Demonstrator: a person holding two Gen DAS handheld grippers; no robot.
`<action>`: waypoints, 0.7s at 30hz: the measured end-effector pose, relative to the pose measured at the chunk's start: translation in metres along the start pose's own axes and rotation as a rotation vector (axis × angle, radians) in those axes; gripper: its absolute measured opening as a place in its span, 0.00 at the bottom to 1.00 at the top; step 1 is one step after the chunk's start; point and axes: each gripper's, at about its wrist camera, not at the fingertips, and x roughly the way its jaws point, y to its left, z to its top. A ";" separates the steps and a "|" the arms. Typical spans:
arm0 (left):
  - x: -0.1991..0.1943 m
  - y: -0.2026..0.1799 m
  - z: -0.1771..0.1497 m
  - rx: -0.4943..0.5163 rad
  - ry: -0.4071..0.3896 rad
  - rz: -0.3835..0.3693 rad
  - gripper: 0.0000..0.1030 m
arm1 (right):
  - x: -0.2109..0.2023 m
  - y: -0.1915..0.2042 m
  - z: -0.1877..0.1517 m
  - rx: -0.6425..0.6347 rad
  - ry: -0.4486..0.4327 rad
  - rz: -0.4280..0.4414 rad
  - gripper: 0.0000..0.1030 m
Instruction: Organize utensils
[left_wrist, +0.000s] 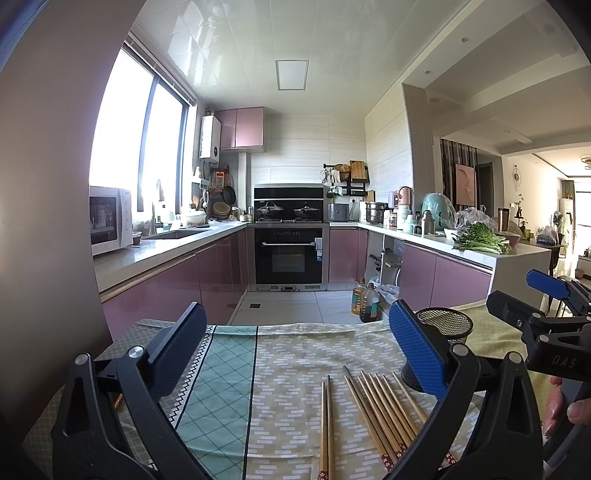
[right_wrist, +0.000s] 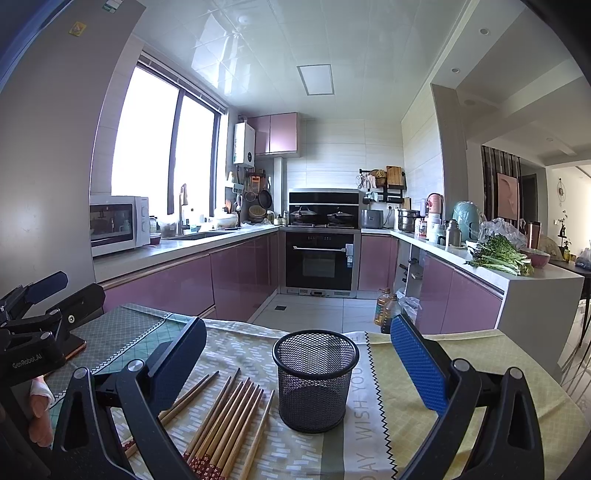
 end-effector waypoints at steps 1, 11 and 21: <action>0.000 0.000 0.000 0.000 0.000 0.000 0.94 | 0.000 0.000 0.000 0.001 0.000 0.001 0.94; -0.001 0.000 -0.001 0.000 0.006 -0.002 0.94 | 0.000 -0.001 0.000 0.002 0.001 0.001 0.94; 0.000 0.000 -0.001 0.002 0.013 -0.003 0.94 | 0.000 -0.001 0.000 0.003 0.003 0.001 0.94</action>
